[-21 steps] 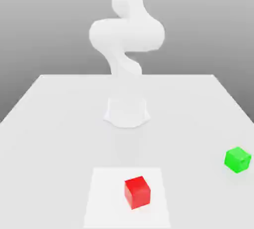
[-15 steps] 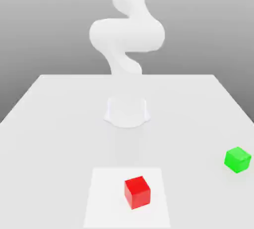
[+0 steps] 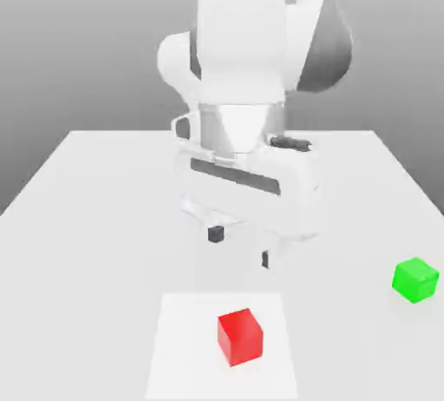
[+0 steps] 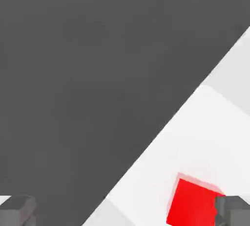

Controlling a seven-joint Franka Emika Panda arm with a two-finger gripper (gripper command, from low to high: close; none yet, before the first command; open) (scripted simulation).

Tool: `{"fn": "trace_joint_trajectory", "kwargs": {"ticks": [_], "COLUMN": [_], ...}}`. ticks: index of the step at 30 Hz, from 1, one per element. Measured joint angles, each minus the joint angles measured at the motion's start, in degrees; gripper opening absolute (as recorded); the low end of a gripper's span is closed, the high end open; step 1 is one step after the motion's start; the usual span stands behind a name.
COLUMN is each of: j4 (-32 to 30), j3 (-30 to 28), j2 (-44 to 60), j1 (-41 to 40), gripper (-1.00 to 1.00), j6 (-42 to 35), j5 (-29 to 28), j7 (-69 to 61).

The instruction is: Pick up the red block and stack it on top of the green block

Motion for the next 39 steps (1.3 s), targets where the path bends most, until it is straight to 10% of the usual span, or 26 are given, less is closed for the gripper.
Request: {"fn": "trace_joint_trajectory", "kwargs": {"ticks": [10, 11, 24, 39], "j4": [-1.69, -1.53, -3.18, -0.38], "j3": [-5.51, -6.02, -2.79, 12.77], "j2": [19.69, 20.74, 9.83, 5.46], "j1": [4.02, 4.42, 3.63, 35.28], "gripper": [0.00, -1.00, -1.00, -1.00], "j6": [13.52, 14.39, 5.39, -2.32], "j5": [-10.51, -11.03, -4.71, -4.26], "j7": [19.32, 19.74, 15.35, 26.24]}}
